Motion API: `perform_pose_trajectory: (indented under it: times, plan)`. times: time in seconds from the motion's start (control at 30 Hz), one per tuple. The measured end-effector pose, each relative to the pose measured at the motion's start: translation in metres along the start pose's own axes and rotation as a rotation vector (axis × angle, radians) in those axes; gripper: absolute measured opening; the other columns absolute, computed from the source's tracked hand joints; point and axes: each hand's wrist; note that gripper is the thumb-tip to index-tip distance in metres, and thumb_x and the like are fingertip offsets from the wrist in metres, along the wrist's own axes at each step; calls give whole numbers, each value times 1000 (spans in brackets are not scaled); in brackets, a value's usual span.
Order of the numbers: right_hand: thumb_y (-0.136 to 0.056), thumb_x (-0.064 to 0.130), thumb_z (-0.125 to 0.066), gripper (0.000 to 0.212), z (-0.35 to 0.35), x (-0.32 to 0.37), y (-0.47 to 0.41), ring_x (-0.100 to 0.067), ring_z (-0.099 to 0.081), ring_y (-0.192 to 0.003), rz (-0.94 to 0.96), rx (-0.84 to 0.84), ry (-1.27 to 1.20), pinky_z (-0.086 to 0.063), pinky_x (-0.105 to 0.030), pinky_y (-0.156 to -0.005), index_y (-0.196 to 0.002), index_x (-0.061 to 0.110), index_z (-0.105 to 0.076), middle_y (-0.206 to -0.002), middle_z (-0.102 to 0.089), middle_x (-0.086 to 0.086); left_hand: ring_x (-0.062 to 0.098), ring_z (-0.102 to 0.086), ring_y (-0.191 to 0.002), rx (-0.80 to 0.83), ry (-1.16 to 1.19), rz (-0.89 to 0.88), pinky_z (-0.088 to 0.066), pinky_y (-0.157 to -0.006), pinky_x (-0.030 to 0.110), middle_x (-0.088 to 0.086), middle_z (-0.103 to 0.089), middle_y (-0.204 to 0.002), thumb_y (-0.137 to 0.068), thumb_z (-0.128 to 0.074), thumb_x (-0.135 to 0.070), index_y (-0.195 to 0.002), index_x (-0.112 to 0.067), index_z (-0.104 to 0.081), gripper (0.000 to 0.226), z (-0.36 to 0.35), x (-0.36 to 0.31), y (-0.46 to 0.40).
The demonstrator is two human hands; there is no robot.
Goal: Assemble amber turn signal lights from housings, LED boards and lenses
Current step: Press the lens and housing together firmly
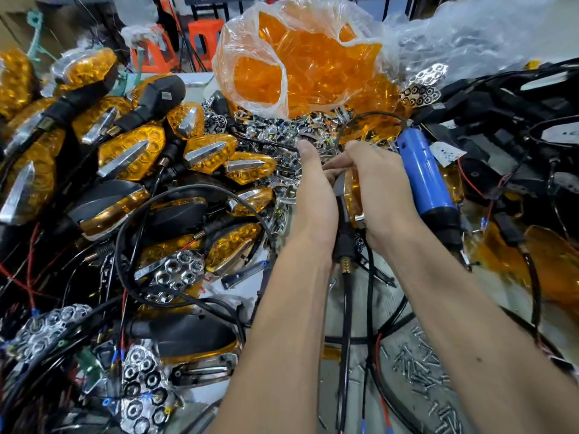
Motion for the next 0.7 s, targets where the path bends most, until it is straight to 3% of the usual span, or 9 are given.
perform_pose_trajectory:
  times: [0.1,0.23,0.3,0.37,0.47,0.53,0.6,0.7]
  plan:
    - [-82,24,-58,24,0,-6,-3,-32,-71,-79,79,0,92,-58,-60,-85,-66,16,-74,-69,-73,-4,9,-64,-44,-21,16,15,-48,-41,17,-3,-62,-48,-106,-22,-66,-41,-17,-69,93,-2,0,2]
    - [-78,26,-58,23,2,-8,-4,-25,-72,-74,75,-37,115,-60,-57,-82,-65,23,-78,-67,-74,1,11,-63,-42,-62,53,42,-48,-41,17,-2,-62,-48,-106,-32,-62,-40,-17,-68,88,-4,1,1]
    - [-83,32,-57,28,-1,-7,-1,-19,-71,-69,46,-24,98,-60,-57,-83,-66,26,-78,-66,-74,3,13,-64,-45,-92,28,60,-49,-45,20,-1,-64,-52,-106,-39,-60,-48,-17,-70,78,-2,0,0]
    - [-89,47,-52,37,-5,-5,3,-19,-74,-77,23,7,80,-59,-56,-87,-70,30,-80,-73,-76,4,17,-67,-49,-110,57,104,-53,-48,22,3,-68,-59,-104,-45,-60,-67,-17,-71,63,1,-2,0]
    - [-92,62,-50,45,6,0,2,-5,-72,-97,90,335,124,-51,-32,-89,-100,31,-81,-100,-78,12,19,-72,-54,-107,147,110,-58,-49,28,7,-73,-65,-102,-45,-64,-85,-11,-69,61,11,-3,-3]
    - [-88,58,-63,41,20,3,1,1,-68,-103,144,599,224,-49,-21,-87,-118,33,-76,-111,-75,19,25,-77,-66,-65,215,133,-63,-57,40,13,-76,-74,-100,-42,-70,-92,-4,-71,72,21,-8,-6]
    - [-82,51,-74,48,30,4,0,0,-65,-113,199,648,308,-50,-28,-101,-128,37,-71,-115,-71,22,33,-78,-77,9,289,183,-65,-68,49,21,-77,-88,-97,-40,-75,-87,6,-78,90,30,-14,-9]
    - [-85,39,-73,47,27,4,0,-12,-62,-120,308,583,321,-45,-45,-111,-131,27,-70,-128,-65,9,35,-78,-85,134,280,196,-65,-74,47,21,-77,-94,-94,-49,-74,-89,6,-80,86,36,-18,-7]
Point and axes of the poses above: each hand's wrist, its own y-axis away from the middle knuckle, its own z-axis out of the back of the hand, x = y × z
